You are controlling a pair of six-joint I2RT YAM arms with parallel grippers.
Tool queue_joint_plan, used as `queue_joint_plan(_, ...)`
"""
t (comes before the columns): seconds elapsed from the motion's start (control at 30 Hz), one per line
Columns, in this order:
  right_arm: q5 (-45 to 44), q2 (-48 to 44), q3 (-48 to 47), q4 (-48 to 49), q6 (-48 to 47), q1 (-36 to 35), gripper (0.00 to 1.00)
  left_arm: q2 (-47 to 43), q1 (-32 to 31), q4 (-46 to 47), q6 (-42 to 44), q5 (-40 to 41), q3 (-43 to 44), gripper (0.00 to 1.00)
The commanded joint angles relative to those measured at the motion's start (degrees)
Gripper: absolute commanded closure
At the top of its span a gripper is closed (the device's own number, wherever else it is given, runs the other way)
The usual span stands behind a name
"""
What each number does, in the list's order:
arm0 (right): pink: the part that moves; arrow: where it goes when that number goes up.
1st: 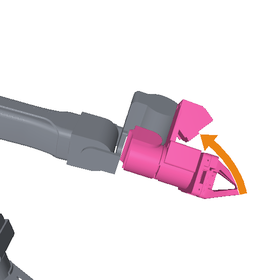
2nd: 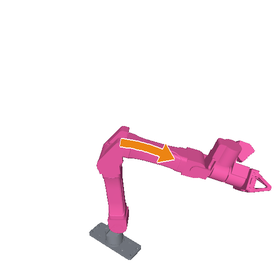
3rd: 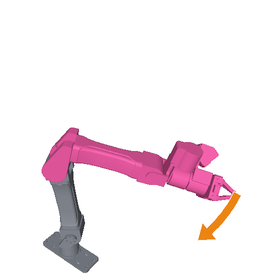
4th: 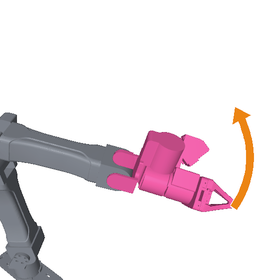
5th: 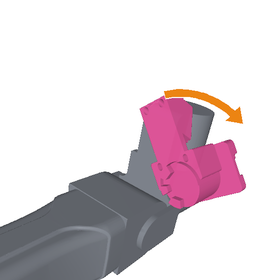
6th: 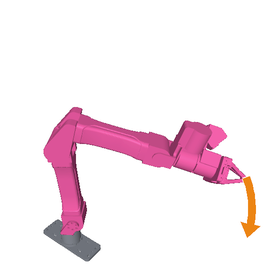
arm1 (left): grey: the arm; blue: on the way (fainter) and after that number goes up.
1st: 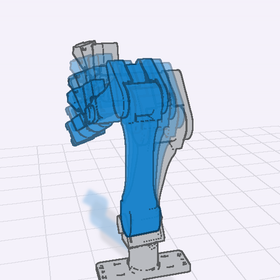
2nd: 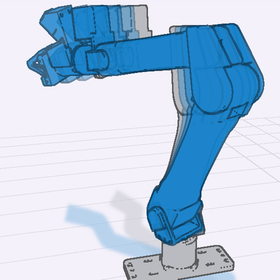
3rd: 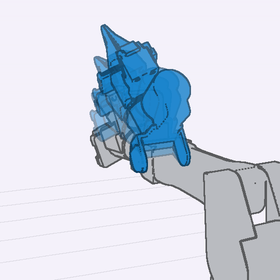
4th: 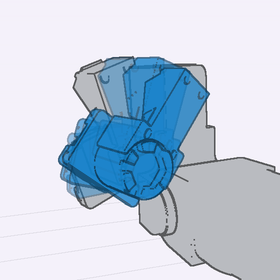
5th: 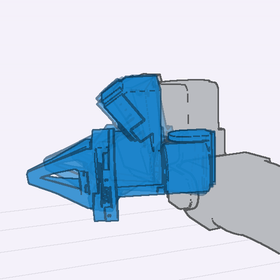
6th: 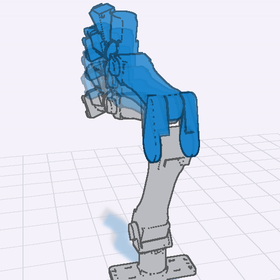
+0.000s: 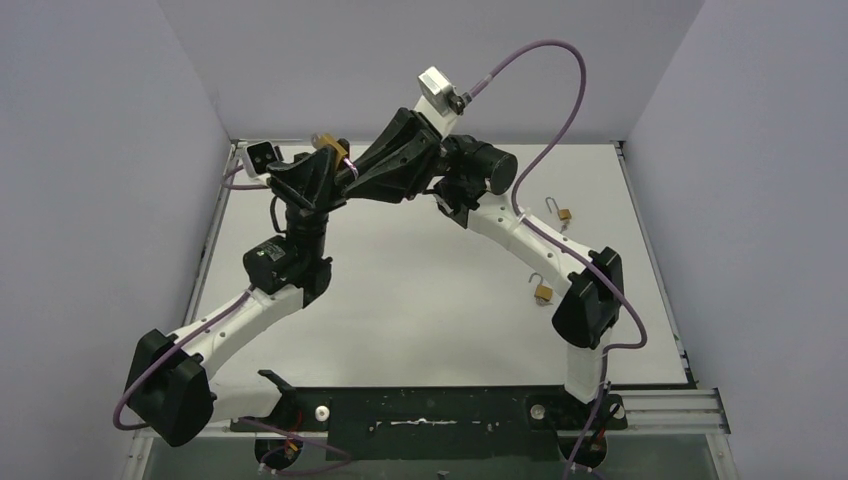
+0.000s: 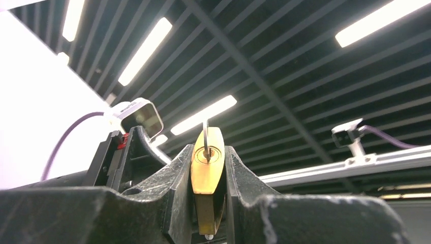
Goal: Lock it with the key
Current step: Lock the lock.
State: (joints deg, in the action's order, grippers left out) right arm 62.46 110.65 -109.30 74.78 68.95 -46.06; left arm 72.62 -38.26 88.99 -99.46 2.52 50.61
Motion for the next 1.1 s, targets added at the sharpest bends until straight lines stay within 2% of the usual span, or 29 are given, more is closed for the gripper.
queue_joint_plan(0.0,-3.2,3.9,8.0,-22.4,-1.2,1.5,1.00,-0.1,1.4,-12.2,6.2,-42.5,-2.5,1.00)
queue_joint_plan(0.1,-2.0,0.4,13.1,-18.0,2.5,2.3,1.00,-1.6,5.1,-15.9,10.6,-43.1,-2.5,1.00)
queue_joint_plan(0.13,-1.5,-0.7,14.4,-17.6,3.1,2.5,1.00,-2.1,5.8,-17.7,12.3,-43.5,-2.5,0.95)
queue_joint_plan(0.2,-0.6,-2.9,16.5,-17.7,3.7,3.3,1.00,-2.7,7.1,-20.5,14.7,-44.6,-2.4,0.64)
queue_joint_plan(0.23,-0.1,-4.0,17.3,-17.7,4.3,3.8,1.00,-2.9,7.7,-21.0,15.4,-45.0,-2.7,0.45)
queue_joint_plan(0.27,0.3,-5.1,18.2,-16.9,5.5,4.5,1.00,-3.0,8.5,-21.2,15.7,-45.4,-3.0,0.20)
queue_joint_plan(0.3,0.6,-6.2,19.3,-15.4,7.2,5.2,1.00,-3.0,9.3,-21.0,15.9,-46.0,-3.2,0.09)
queue_joint_plan(0.43,2.0,-10.2,24.1,-7.6,15.3,7.9,1.00,-3.2,12.2,-20.2,16.6,-49.3,-3.9,0.07)
queue_joint_plan(0.53,3.1,-13.8,26.6,-6.6,17.3,8.8,1.00,-3.0,14.6,-19.4,17.4,-50.3,-5.4,0.06)
queue_joint_plan(0.7,5.7,-21.0,31.0,-9.8,15.8,10.3,1.00,-0.1,19.5,-9.3,13.0,-49.9,-8.2,0.06)
queue_joint_plan(0.87,7.7,-27.0,33.5,-15.7,13.8,14.4,1.00,0.2,22.5,-9.0,11.0,-51.4,-8.3,0.05)
queue_joint_plan(1.07,11.3,-29.0,31.9,-17.8,15.9,18.1,1.00,1.1,24.4,-9.0,7.5,-54.7,-6.7,0.04)
